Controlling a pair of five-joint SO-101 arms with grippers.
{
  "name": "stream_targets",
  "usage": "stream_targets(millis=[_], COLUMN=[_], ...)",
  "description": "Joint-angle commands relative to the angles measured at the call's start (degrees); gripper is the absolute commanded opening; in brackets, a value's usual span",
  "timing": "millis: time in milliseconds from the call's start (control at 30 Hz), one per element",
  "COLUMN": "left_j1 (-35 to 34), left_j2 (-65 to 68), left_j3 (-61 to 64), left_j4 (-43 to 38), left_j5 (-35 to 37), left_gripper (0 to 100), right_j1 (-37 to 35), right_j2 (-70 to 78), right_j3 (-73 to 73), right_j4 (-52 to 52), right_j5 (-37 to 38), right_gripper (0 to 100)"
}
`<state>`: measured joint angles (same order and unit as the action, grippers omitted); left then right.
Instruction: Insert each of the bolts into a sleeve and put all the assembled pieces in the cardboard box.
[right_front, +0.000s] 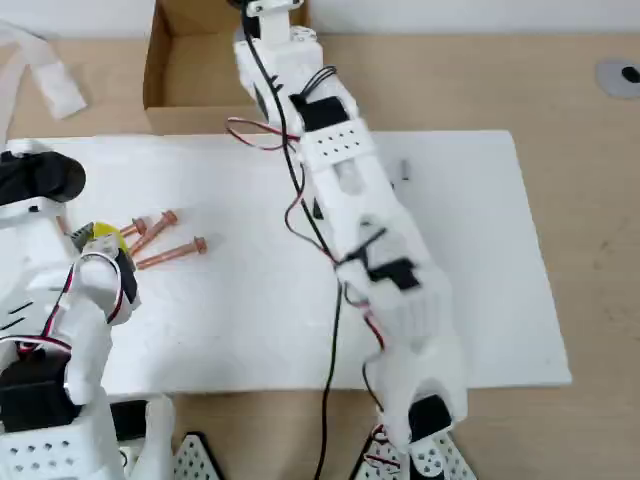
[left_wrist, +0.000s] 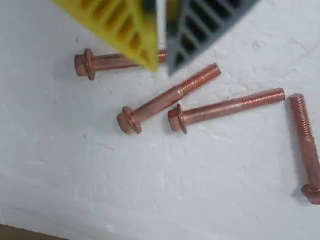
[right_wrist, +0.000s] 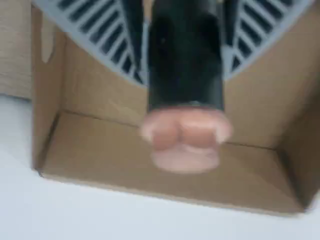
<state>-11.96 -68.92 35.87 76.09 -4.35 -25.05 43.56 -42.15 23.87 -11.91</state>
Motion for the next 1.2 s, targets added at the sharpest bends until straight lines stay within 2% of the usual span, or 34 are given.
stream_targets(millis=[0,200,400,567,733,800,967,1067,1167], left_j1=[-0.6,-0.6,-0.8,-0.5,-0.7,-0.7,-0.8,-0.9,-3.9], left_j2=[-0.4,-0.4,-0.4,-0.4,-0.4,-0.4,-0.4,-0.4,-0.4], left_j3=[0.0,0.0,3.6,6.5,6.4,6.2,5.9,5.9,5.9], left_j4=[-1.1,-1.1,-3.0,-3.9,-3.9,-3.9,-3.9,-3.9,-4.3], left_j5=[-0.5,-0.5,-0.5,-0.5,-0.5,-0.5,-0.5,-0.4,-0.2], left_gripper=[1,1,1,1,1,1,1,6,10], right_j1=[2.2,2.8,3.5,4.4,4.8,4.7,4.7,4.7,4.7], right_j2=[9.5,24.3,32.6,34.1,34.2,34.0,33.8,33.8,33.8], right_j3=[-18.0,-33.2,-40.0,-40.6,-40.4,-40.7,-40.7,-40.9,-44.0], right_j4=[-1.5,-1.4,-1.4,-1.4,-0.9,1.5,4.5,6.0,9.0], right_j5=[-0.4,-0.2,-0.1,-0.1,-0.1,-0.1,-0.1,-0.1,-0.1], right_gripper=[0.9,0.9,1.2,2.7,17.4,20.4,22.1,22.1,22.0])
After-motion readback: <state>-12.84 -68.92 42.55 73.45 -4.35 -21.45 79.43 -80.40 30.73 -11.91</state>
